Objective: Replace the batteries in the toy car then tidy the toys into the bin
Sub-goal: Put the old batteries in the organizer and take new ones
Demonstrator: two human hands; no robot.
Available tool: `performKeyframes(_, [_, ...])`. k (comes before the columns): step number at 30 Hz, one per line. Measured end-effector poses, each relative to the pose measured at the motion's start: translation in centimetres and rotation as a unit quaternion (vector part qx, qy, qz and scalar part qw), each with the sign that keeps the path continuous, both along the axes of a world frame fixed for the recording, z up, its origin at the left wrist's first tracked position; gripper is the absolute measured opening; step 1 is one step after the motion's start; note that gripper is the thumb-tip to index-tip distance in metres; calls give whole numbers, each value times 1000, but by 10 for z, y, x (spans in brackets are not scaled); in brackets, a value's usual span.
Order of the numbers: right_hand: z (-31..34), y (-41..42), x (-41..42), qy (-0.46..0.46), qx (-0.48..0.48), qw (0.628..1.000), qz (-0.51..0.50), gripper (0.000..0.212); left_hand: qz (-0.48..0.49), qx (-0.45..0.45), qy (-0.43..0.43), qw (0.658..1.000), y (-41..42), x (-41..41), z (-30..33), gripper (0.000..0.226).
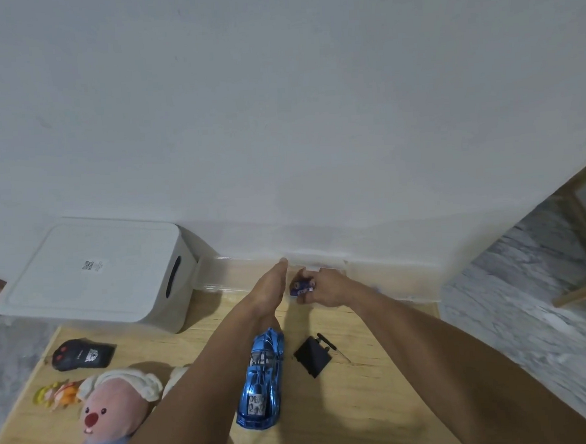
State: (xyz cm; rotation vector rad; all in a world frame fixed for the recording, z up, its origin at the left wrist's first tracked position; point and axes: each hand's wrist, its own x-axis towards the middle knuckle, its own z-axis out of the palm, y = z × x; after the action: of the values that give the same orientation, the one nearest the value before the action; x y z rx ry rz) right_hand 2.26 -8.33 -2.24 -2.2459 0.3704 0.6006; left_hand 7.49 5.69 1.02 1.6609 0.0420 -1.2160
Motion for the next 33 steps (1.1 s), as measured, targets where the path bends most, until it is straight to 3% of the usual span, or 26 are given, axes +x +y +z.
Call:
performKeyframes(4, [-4,-2,-12,-83,9,995,-50,30,-5,2,24,1000,1,2,-3,73])
performKeyframes(8, [-7,-4,-19,-103,12,992,-68,25,-3,19,-40,999,-1,-3,4,65])
performKeyframes(13, [2,-4,-23,-120,16,989,-88,23,10,11,26,1000,-3,-1,-3,77])
performKeyframes(17, [13,-13,-35,-86,79,983,-141,16,4,5,20,1000,-1,-2,-2,74])
performKeyframes(20, [26,-20,-47,-1,169,968,-184,13,10,-6,11,1000,0,-3,-2,72])
performKeyframes(23, [35,-28,-60,103,306,916,-236,26,51,4,-17,999,-1,-7,4,65])
performKeyframes(26, [38,-32,-72,137,407,847,-314,31,76,-9,-4,997,1,-6,1,66])
performKeyframes(29, [39,-33,-75,142,441,784,-413,28,103,6,-50,993,2,-7,0,61])
performKeyframes(33, [38,-30,-77,143,454,754,-453,21,82,35,-179,980,0,-16,6,52])
